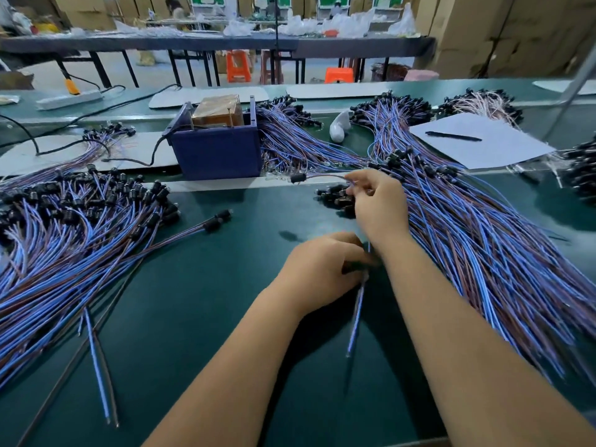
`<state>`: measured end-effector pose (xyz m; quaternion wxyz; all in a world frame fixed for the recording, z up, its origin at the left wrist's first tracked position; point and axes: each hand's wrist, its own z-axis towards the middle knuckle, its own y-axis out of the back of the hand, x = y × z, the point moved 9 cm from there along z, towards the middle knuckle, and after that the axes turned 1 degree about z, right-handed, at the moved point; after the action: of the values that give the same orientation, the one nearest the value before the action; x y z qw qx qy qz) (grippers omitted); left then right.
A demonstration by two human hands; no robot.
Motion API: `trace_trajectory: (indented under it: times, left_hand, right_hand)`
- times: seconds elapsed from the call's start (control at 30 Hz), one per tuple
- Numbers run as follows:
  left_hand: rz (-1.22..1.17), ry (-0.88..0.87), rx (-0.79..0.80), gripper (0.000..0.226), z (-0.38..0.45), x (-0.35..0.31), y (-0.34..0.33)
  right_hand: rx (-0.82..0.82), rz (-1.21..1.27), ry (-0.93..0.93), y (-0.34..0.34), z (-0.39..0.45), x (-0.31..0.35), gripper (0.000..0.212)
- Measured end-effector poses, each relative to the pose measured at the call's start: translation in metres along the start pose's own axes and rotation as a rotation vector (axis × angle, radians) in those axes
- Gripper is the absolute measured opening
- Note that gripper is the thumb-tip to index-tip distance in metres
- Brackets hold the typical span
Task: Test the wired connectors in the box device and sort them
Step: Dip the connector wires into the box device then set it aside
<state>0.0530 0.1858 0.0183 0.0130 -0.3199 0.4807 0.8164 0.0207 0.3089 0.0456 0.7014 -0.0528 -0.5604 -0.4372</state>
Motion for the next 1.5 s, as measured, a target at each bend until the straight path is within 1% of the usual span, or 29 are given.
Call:
trace_trajectory:
  times: [0.03, 0.1, 0.2, 0.27, 0.33, 0.4, 0.43, 0.5, 0.57, 0.63, 0.7, 0.73, 0.77, 0.8, 0.87, 0.9, 0.97, 1.07, 1.17, 1.23, 1.3, 1.37, 1.43, 1.5]
  left_hand:
    - [0.033, -0.029, 0.021, 0.032, 0.001, -0.007, -0.006]
    - [0.056, -0.03, 0.026, 0.039, 0.002, -0.01, -0.01]
    - [0.02, 0.04, -0.033, 0.031, 0.0, 0.002, -0.004]
    - [-0.005, 0.108, -0.098, 0.025, -0.002, 0.013, 0.005]
    - [0.008, 0.185, -0.185, 0.023, -0.003, 0.025, 0.016]
    - [0.087, 0.277, -0.294, 0.025, -0.006, 0.039, 0.033]
    - [0.139, 0.334, -0.358, 0.028, -0.01, 0.047, 0.045]
    - [0.253, 0.457, -0.489, 0.036, -0.023, 0.065, 0.073]
    - [0.343, 0.619, -0.568, 0.045, -0.042, 0.089, 0.099]
    - [0.375, 0.822, -0.554, 0.052, -0.066, 0.118, 0.115]
    - [0.373, 0.973, -0.493, 0.05, -0.085, 0.139, 0.122]
    - [0.366, 1.005, -0.478, 0.048, -0.09, 0.145, 0.123]
    - [0.361, 1.012, -0.478, 0.045, -0.092, 0.148, 0.124]
    - [0.36, 1.009, -0.48, 0.044, -0.093, 0.149, 0.124]
    - [0.388, 1.002, -0.465, 0.042, -0.09, 0.15, 0.124]
    - [0.411, 0.998, -0.458, 0.039, -0.089, 0.15, 0.123]
    - [0.443, 0.982, -0.46, 0.035, -0.086, 0.152, 0.124]
    - [0.405, 0.949, -0.515, 0.034, -0.082, 0.153, 0.125]
    - [0.389, 0.925, -0.555, 0.033, -0.079, 0.154, 0.125]
    - [0.32, 0.87, -0.649, 0.03, -0.079, 0.153, 0.128]
    - [0.151, 0.757, -0.783, 0.025, -0.076, 0.148, 0.133]
    - [-0.095, 0.615, -0.875, 0.021, -0.069, 0.139, 0.133]
    - [-0.418, 0.487, -0.913, 0.021, -0.06, 0.13, 0.129]
    - [-0.745, 0.366, -0.893, 0.023, -0.05, 0.12, 0.121]
  right_hand:
    - [0.019, -0.052, 0.016, 0.012, 0.006, -0.001, 0.026]
    - [0.04, -0.148, 0.028, 0.037, 0.017, -0.003, 0.028]
    - [0.025, -0.283, -0.026, 0.072, 0.028, -0.017, 0.031]
    - [0.018, -0.372, -0.097, 0.086, 0.028, -0.031, 0.033]
    - [0.003, -0.54, -0.154, 0.087, 0.024, -0.04, 0.038]
    - [-0.043, -0.674, -0.143, 0.078, 0.019, -0.032, 0.04]
    - [-0.052, -0.689, -0.124, 0.067, 0.016, -0.025, 0.041]
    - [-0.032, -0.66, -0.066, 0.035, 0.008, -0.006, 0.041]
    - [0.044, -0.608, 0.012, -0.008, -0.002, 0.014, 0.036]
    - [0.172, -0.47, 0.077, -0.056, -0.014, 0.032, 0.032]
    - [0.342, -0.189, 0.039, -0.099, -0.027, 0.042, 0.028]
    - [0.409, -0.065, -0.007, -0.116, -0.033, 0.043, 0.026]
    - [0.448, -0.003, -0.045, -0.128, -0.039, 0.042, 0.024]
    - [0.462, -0.014, -0.051, -0.136, -0.043, 0.04, 0.024]
    - [0.443, -0.093, -0.009, -0.142, -0.047, 0.035, 0.024]
    - [0.431, -0.09, 0.006, -0.141, -0.048, 0.035, 0.023]
    - [0.425, -0.005, 0.01, -0.138, -0.047, 0.033, 0.021]
    - [0.421, 0.096, -0.006, -0.134, -0.048, 0.033, 0.021]
    - [0.409, 0.069, 0.025, -0.134, -0.05, 0.036, 0.021]
    - [0.401, 0.065, 0.047, -0.133, -0.05, 0.039, 0.021]
    - [0.397, 0.104, 0.036, -0.131, -0.052, 0.04, 0.021]
    - [0.4, 0.219, -0.015, -0.131, -0.053, 0.04, 0.021]
    - [0.44, 0.44, -0.125, -0.136, -0.056, 0.039, 0.023]
    - [0.507, 0.689, -0.258, -0.142, -0.059, 0.039, 0.032]
